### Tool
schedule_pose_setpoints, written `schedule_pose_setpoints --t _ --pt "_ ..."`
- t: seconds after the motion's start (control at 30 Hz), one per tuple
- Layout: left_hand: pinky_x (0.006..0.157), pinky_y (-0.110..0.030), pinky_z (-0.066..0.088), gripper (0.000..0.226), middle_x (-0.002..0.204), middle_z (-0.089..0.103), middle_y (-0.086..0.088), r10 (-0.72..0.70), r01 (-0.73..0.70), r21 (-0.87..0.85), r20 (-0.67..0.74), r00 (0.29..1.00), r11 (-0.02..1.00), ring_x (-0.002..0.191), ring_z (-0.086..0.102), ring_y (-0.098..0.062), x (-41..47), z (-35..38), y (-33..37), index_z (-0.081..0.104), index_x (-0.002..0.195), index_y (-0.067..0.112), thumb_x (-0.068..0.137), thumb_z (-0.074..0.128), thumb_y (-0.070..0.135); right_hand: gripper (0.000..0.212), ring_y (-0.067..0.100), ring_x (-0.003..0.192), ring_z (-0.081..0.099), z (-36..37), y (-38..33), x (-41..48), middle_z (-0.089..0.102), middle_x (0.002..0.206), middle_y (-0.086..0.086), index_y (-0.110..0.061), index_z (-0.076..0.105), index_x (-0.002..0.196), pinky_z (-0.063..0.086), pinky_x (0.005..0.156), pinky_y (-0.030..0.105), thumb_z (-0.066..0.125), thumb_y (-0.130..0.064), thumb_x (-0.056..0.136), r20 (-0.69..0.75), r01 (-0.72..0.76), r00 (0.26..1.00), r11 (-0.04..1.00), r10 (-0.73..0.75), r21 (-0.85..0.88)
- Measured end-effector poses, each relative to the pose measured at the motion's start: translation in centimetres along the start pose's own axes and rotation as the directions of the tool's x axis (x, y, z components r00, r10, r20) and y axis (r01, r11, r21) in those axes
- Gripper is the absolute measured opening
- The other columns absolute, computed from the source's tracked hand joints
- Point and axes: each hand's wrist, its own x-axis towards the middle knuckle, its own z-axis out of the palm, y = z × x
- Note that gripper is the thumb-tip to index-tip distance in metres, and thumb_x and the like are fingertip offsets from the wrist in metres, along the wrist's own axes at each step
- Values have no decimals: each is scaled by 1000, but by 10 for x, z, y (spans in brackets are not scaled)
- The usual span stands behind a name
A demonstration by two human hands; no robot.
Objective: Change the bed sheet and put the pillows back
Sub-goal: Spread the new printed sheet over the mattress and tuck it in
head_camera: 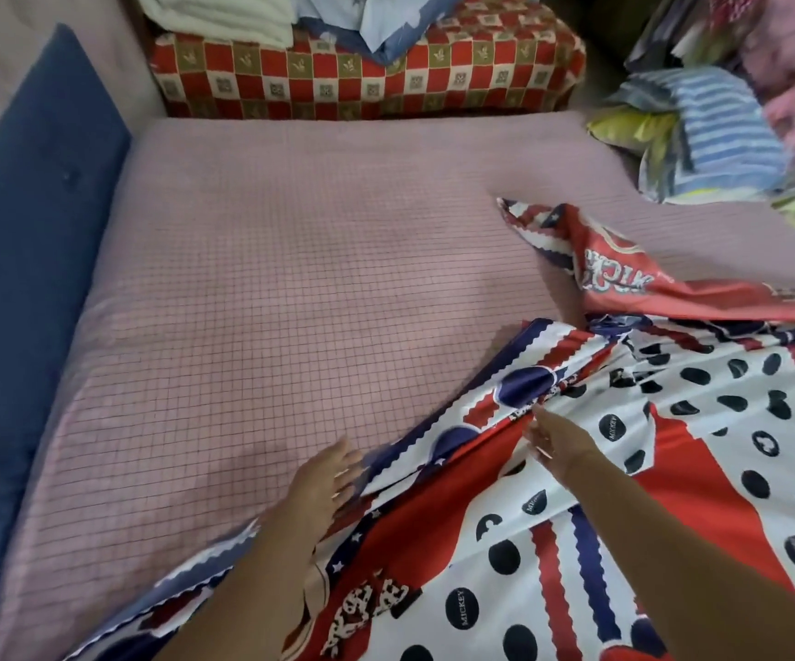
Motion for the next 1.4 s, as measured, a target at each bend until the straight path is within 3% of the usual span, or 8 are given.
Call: schedule_pose_setpoints --t 0.1,0.43,0.57,0.73,0.87,1.07,1.23,1.4 --pt "103 -38 43 35 123 65 -3 4 -4 12 -34 999 1000 110 60 -19 27 -2 12 61 116 14 93 62 39 23 13 61 49 26 -21 39 53 71 2 -13 56 80 40 54 22 61 -30 93 -1 18 1000 998 -18 -59" --pt "112 -44 35 51 140 53 -7 12 -18 407 17 1000 913 128 50 -25 139 26 20 49 138 10 98 52 40 75 33 96 57 14 -80 171 62 106 18 4 56 124 47 92 41 60 -59 84 -341 -5 932 941 -119 -339" --pt "112 -47 34 50 138 54 -5 -54 18 390 83 995 921 127 51 -24 168 54 24 48 139 13 98 52 41 81 37 118 53 -4 -90 201 52 134 20 2 37 143 43 86 37 68 -45 84 -453 -7 880 951 -141 -310" --pt "109 -43 36 47 135 58 -2 -89 27 449 118 989 893 124 53 -22 196 89 28 50 136 17 97 52 44 119 37 122 52 -17 -81 239 52 135 14 -6 36 144 45 101 50 82 -66 51 -487 -26 871 986 -59 -166" --pt "110 -47 37 53 135 57 2 -115 53 469 105 988 882 125 52 -23 212 113 32 56 131 27 87 61 55 79 24 71 56 -17 -73 249 59 84 6 -9 56 111 45 57 33 78 -64 59 -453 -43 891 993 -12 -110" --pt "108 -46 39 49 131 60 4 -121 35 488 147 982 872 121 55 -21 222 147 42 60 124 30 84 62 58 42 22 64 48 -19 -80 250 54 74 14 -12 47 72 43 70 38 60 -49 89 -378 4 911 917 -168 -398" --pt "113 -48 32 87 148 46 4 -124 -12 513 229 966 858 135 43 -22 213 180 67 49 139 31 66 59 78 33 12 52 40 8 -108 219 45 59 3 -12 41 75 39 51 17 60 -32 94 -122 276 948 950 -294 -146" --pt "105 -41 43 102 126 65 -8 -115 -17 391 312 943 920 116 60 -25 210 226 113 61 124 15 53 63 88 44 24 74 49 55 -146 182 57 80 15 -8 56 88 43 72 36 73 -47 77 176 441 882 897 -438 23"
